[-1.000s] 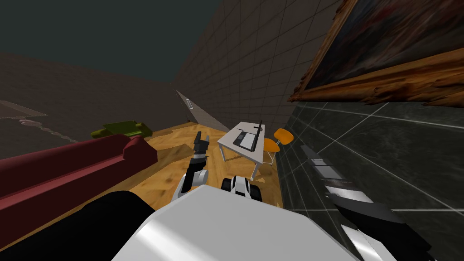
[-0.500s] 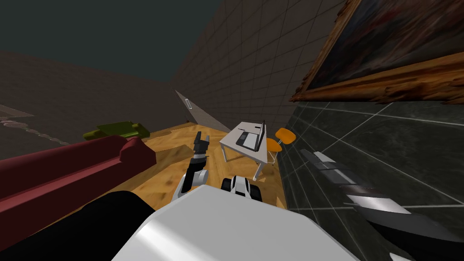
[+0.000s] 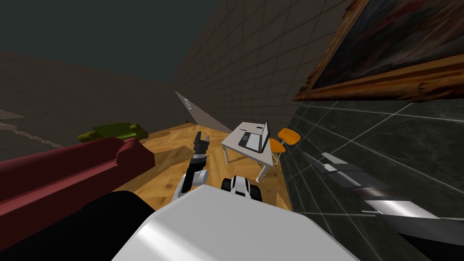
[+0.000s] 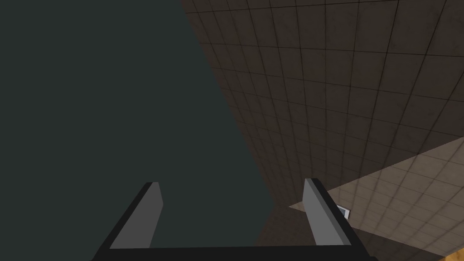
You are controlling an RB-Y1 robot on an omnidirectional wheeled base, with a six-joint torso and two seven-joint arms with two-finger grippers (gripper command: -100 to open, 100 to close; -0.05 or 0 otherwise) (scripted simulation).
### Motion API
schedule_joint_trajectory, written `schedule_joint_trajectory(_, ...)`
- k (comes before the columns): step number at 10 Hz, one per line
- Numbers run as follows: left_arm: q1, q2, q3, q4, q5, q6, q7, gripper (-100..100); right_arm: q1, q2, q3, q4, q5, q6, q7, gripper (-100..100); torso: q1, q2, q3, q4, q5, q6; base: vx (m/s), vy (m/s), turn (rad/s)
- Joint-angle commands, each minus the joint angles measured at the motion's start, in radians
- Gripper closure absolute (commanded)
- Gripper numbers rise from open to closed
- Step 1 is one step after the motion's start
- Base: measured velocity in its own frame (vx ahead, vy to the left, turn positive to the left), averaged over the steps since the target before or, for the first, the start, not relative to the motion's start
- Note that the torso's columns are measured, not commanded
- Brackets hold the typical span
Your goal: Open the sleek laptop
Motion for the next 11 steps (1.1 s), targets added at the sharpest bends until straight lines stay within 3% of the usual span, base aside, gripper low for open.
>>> schedule_joint_trajectory(1, 0.0, 0.0, 0.0, 0.0, 0.0, 0.0, 0.0, 0, 0.058, -0.081, -0.055, 0.024, 0.057, 0.032, 0.051, -100, 0.0, 0.0, 0.0, 0.0, 0.0, 0.0, 0.103, 0.184, -0.016)
schedule_joint_trajectory(2, 0.0, 0.0, 0.0, 0.0, 0.0, 0.0, 0.0, 0, 0.058, -0.092, -0.055, 0.024, 0.057, 0.032, 0.051, -100, 0.0, 0.0, 0.0, 0.0, 0.0, 0.0, 0.081, 0.121, -0.008)
schedule_joint_trajectory(11, 0.0, 0.0, 0.0, 0.0, 0.0, 0.0, 0.0, 0, 0.245, -0.374, -0.218, 0.133, 0.203, 0.169, 0.204, -100, -0.002, 0.001, 0.001, 0.0, -0.001, 0.0, 0.114, 0.163, -0.01)
